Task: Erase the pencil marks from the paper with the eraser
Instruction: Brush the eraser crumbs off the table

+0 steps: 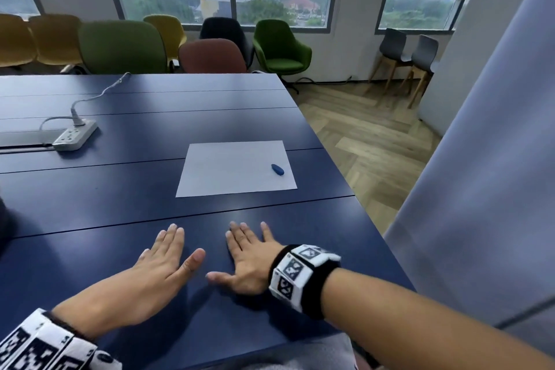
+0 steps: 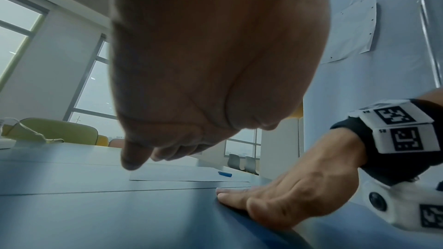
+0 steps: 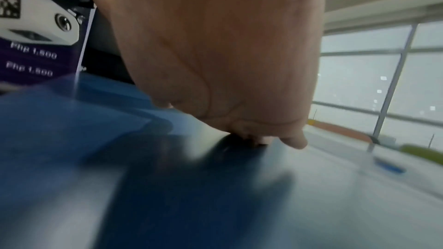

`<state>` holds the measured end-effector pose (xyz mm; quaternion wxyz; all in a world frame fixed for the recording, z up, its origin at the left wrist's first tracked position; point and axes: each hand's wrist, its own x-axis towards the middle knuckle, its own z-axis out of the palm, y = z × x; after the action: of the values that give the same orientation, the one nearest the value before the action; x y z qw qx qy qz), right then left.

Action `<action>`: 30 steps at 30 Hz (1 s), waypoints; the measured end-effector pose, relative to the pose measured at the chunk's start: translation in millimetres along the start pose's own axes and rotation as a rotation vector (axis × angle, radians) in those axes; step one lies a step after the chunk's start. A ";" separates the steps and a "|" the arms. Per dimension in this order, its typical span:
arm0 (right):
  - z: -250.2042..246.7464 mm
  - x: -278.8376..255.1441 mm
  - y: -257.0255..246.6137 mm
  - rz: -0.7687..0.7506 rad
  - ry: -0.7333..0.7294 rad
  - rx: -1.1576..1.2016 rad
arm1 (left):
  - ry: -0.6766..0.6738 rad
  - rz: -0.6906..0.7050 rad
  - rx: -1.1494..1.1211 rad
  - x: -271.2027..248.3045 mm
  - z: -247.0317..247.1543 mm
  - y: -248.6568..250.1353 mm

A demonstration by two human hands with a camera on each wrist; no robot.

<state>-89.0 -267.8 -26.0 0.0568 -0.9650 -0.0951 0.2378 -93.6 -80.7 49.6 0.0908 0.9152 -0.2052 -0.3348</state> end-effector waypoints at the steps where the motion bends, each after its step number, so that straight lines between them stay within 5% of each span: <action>1: 1.3 3.1 -6.1 0.009 -0.016 0.023 | -0.003 -0.014 0.017 0.4 -0.1 -0.2; 11: -21.1 -48.8 133.4 0.471 -0.090 0.039 | -0.063 -0.020 0.051 -1.5 4.1 -8.4; 13: -19.6 -55.2 127.7 0.406 -0.049 -0.007 | -0.035 -0.056 0.002 -0.8 7.0 -7.3; 19: 28.1 -73.7 30.4 -0.153 -0.001 -0.103 | -0.075 0.025 0.110 3.6 11.6 -4.3; 22: 33.4 -76.2 48.6 -0.107 0.027 -0.109 | -0.064 -0.009 0.001 2.7 14.9 2.0; 28: 13.1 -87.4 140.3 0.235 0.016 -0.079 | -0.066 0.004 -0.007 5.6 20.2 5.3; 30: 12.1 -93.4 135.7 0.218 0.042 -0.097 | -0.062 0.000 -0.015 7.9 21.6 7.1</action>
<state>-154.6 -419.1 -15.8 -0.0140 -0.9759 0.0002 0.2176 -104.4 -91.1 30.8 0.0915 0.9036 -0.2055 -0.3645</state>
